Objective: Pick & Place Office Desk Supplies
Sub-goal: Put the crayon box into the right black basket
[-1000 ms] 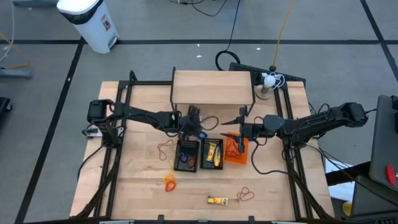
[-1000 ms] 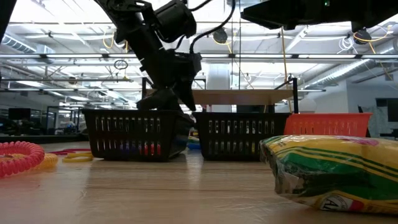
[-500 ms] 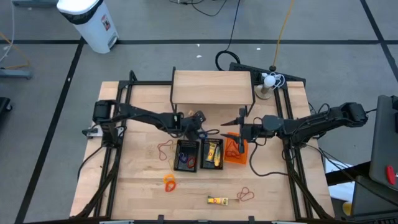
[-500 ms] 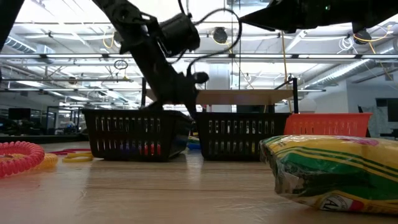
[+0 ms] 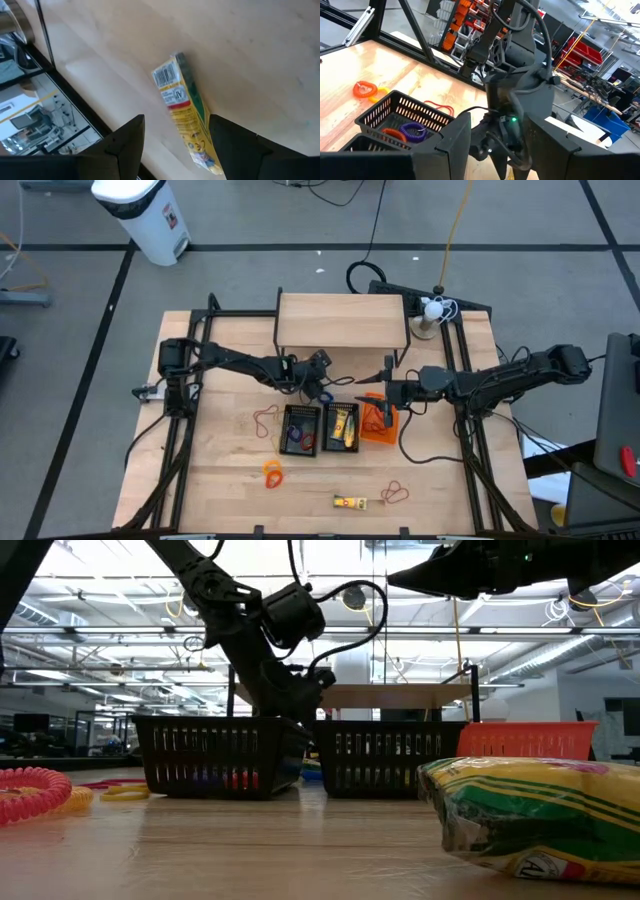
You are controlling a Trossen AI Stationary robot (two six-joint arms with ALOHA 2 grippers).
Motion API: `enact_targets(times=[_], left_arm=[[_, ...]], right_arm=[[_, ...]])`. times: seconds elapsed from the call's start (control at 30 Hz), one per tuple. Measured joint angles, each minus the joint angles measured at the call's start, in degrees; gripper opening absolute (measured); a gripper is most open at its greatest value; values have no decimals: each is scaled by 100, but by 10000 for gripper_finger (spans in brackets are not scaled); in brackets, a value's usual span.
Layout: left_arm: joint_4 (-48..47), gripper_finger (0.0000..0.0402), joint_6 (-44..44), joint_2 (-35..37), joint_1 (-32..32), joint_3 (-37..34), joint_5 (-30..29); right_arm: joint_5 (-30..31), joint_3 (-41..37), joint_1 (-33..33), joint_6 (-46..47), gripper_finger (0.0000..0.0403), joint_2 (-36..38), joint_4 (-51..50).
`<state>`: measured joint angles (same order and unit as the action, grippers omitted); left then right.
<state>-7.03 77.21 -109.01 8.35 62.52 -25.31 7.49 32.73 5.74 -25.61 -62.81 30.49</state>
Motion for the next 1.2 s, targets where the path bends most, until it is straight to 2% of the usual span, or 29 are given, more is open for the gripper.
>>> enact_targets(times=[0.53, 0.63, 0.73, 0.87, 0.9, 1.07, 1.2], left_arm=[[-112, 215, -725, -79, 163, 0, 588], [-271, 180, -830, -126, 214, 0, 734], [-349, 124, -993, -240, 235, 22, 690], [-300, 27, -1220, -472, 252, 42, 342], [-273, 15, -1312, -505, 253, 38, 192], [-101, 2, -1533, -575, 225, 15, -335], [-60, 1, -1672, -566, 126, 50, -543]], right_arm=[[0, 0, -1, 16, 171, 0, -9], [0, 0, -2, 88, 171, 0, -4], [0, 0, -1, 90, 171, 0, 4], [2, 0, -2, 90, 171, 0, 7], [0, 0, -2, 90, 171, 0, 6], [1, 0, -1, 90, 171, 0, 5], [0, 0, 0, 90, 171, 0, 3]])
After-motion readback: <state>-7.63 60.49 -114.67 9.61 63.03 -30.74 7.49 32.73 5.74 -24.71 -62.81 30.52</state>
